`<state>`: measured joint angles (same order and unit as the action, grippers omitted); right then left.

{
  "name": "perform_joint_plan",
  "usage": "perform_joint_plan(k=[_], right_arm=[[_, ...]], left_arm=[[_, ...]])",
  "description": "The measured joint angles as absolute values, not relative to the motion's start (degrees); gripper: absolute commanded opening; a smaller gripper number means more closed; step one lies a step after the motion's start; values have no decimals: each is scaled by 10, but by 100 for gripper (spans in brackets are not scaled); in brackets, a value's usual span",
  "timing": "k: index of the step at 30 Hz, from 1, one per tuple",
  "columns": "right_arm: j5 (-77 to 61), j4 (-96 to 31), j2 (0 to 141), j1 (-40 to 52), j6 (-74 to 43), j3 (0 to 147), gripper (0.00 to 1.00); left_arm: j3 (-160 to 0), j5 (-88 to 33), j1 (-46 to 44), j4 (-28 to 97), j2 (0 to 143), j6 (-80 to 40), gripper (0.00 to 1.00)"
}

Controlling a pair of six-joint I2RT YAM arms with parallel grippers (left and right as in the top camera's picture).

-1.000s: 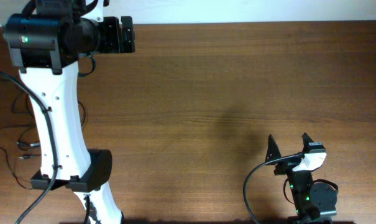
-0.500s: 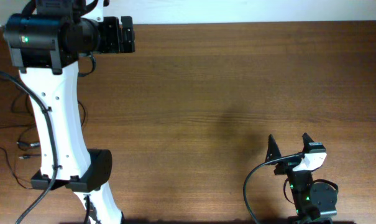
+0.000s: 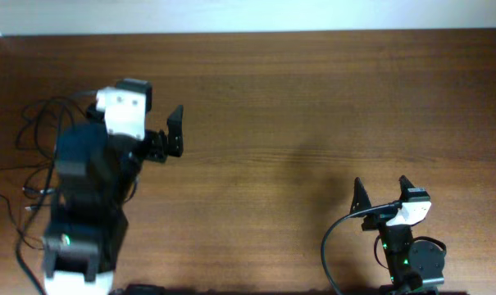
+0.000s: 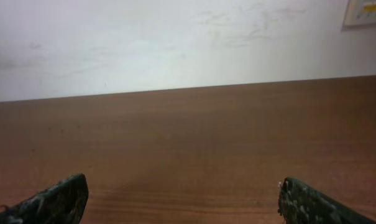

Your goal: Untangle cables

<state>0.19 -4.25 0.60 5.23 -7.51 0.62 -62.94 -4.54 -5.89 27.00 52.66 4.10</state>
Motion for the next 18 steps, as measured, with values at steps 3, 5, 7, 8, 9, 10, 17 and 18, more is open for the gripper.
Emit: perform_joint_plan(k=[3,5,7,8,9,10,17,18], right_arm=[[2,-43,6,52,-75,6,99],[2,-42,7,52,-75,6,99],[2,-43,6,52,-75,6,99],[2,-43,6,52,-75,6,99],[2,-43,6,52,-75,6,99],[2,-42,6,52,-75,6,99],[2,-42,6,52,-75,6,99],[2,-42,6,52,-75,6,99]], left_arm=[[-396,-45,-47,119,357,59,99],[-277,-46,-44,90,256,93,99],[-207,-45,-44,89,169,120,99],[-181,-45,-44,87,139,129,99],[-152,-45,-44,73,119,135,99],[-115,-45,-43,45,91,140,99],[-17,-45,-43,1,8,142,99],[-13,-43,-43,23,8,142,99]])
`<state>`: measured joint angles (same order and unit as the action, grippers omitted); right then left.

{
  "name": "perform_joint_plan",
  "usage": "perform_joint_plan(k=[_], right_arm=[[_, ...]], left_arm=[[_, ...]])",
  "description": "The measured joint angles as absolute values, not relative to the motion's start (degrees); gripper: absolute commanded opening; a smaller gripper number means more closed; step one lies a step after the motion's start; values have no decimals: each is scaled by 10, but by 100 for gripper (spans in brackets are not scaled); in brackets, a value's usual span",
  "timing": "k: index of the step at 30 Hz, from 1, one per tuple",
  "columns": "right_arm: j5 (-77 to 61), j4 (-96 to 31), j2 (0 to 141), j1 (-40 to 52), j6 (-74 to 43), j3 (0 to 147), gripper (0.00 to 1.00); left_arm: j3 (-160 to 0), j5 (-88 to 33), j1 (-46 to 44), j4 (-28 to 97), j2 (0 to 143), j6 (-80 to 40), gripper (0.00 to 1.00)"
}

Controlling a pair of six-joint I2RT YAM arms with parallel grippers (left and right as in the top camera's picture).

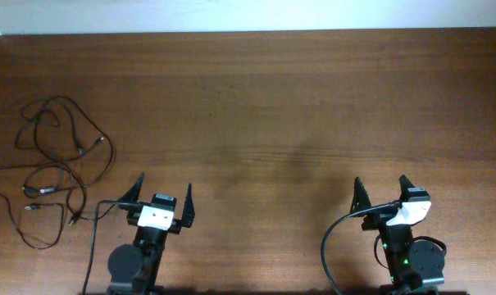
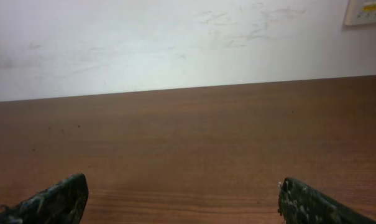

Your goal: Untangle cables

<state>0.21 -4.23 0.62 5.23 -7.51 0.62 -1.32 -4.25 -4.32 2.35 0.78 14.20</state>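
A loose tangle of thin black cables lies on the wooden table at the far left in the overhead view, spread in several loops. My left gripper rests at the table's front edge, right of the cables and apart from them, open and holding nothing. At the front right my right gripper also stands open and empty. The right wrist view shows its two dark fingertips wide apart over bare wood, with no cable between them.
The brown wooden table runs back to a white wall. Each arm's own black lead trails off the front edge beside its base.
The left arm, which stood raised over the left side covering part of the cables, now sits folded at the front edge. The whole tangle is uncovered. The right arm has not moved.
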Motion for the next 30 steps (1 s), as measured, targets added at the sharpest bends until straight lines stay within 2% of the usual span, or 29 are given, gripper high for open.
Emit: perform_joint_plan(k=[30], right_arm=[[2,-42,6,52,-75,6,99]], left_arm=[[-9,-32,-43,44,8,142,99]])
